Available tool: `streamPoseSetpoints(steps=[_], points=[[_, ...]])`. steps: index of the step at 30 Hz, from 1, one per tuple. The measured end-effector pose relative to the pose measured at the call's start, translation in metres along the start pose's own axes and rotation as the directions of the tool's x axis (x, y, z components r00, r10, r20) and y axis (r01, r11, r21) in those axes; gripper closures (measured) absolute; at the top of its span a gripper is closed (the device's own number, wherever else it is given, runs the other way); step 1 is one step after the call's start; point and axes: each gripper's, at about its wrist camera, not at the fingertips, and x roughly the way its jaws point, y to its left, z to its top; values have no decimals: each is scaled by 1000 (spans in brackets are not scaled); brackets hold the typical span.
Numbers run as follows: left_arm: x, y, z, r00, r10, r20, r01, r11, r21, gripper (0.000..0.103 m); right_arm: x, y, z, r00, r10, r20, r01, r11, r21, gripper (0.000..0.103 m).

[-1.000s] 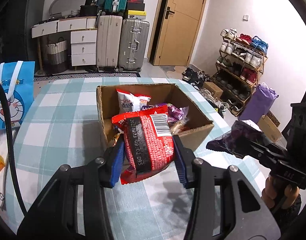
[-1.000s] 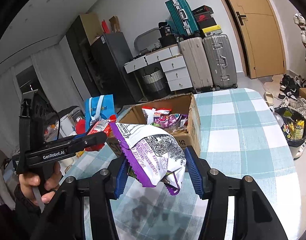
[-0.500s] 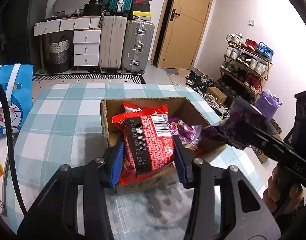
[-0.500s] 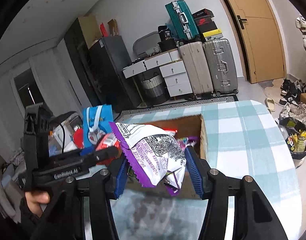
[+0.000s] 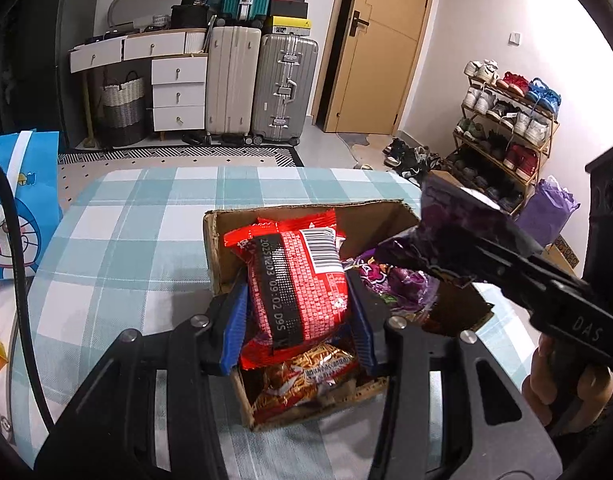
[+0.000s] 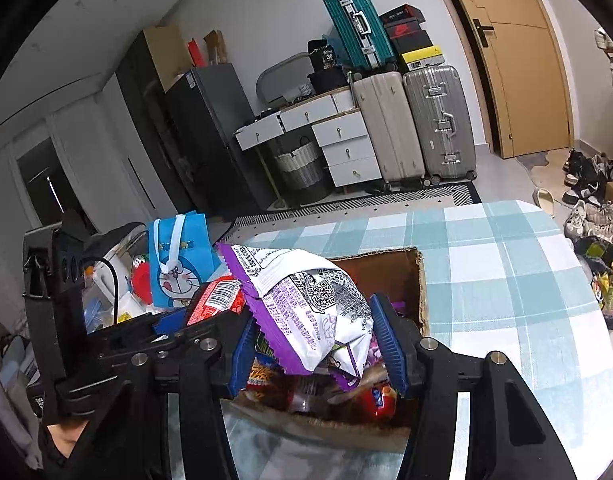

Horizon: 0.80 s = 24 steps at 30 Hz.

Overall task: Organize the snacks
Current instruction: 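Lift both held packets and carry them over the cardboard box, then open both grippers to drop the packets into the box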

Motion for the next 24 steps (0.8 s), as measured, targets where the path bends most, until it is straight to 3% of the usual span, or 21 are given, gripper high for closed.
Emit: streamPoseSetpoints(steps=[16,24], points=[[43,-1,-9,999,24,-39,-22,999,47,61,53,-14,0,995,-62,-73,57,996,-68,49],[49,-5,-9,999,15,-47,-12,998,68,61,67,-19,1,990,-129,-64,121,986,-118,49]])
